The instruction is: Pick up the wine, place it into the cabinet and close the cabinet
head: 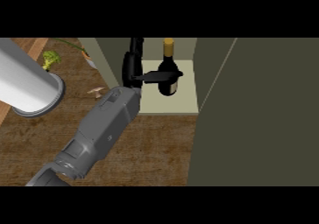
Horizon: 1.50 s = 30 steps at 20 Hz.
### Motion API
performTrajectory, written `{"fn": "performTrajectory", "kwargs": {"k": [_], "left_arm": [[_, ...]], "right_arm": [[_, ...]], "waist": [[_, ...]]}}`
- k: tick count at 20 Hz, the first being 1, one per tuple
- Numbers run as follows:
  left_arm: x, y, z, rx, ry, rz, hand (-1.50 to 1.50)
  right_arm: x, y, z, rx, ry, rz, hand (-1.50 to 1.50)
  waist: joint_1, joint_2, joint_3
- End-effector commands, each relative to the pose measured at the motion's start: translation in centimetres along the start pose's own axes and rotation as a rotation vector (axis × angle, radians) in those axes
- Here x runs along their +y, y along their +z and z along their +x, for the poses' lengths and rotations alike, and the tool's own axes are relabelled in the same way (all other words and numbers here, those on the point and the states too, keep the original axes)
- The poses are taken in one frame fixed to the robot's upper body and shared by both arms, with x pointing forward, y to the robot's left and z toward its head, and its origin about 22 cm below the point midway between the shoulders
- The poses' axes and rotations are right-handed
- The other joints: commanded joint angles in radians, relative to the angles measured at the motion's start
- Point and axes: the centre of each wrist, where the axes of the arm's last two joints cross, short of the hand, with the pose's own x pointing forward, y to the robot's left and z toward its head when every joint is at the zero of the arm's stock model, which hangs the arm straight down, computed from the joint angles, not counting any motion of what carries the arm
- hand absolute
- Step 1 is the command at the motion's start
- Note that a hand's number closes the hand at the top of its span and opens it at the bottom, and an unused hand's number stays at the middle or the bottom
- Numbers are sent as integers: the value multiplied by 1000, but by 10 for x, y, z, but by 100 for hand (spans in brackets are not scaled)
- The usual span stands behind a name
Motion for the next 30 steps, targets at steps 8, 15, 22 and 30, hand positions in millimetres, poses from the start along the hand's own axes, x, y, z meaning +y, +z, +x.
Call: {"fn": "performTrajectory", "kwargs": {"k": [8, 15, 22, 30], "left_arm": [[2, 41, 14, -4, 84, -65, -150], [11, 88, 27, 13, 168, -64, -150], [19, 159, 45, -10, 188, -80, -150], [51, 198, 59, -12, 198, -77, -150]], "right_arm": [[6, 23, 42, -60, -26, 8, -150], [5, 28, 50, -65, -10, 7, -150], [9, 20, 41, -65, -11, 12, -150], [7, 21, 47, 48, 103, 213, 150]], "waist": [[23, -10, 0], [16, -8, 0], [9, -1, -1], [9, 0, -1]]}}
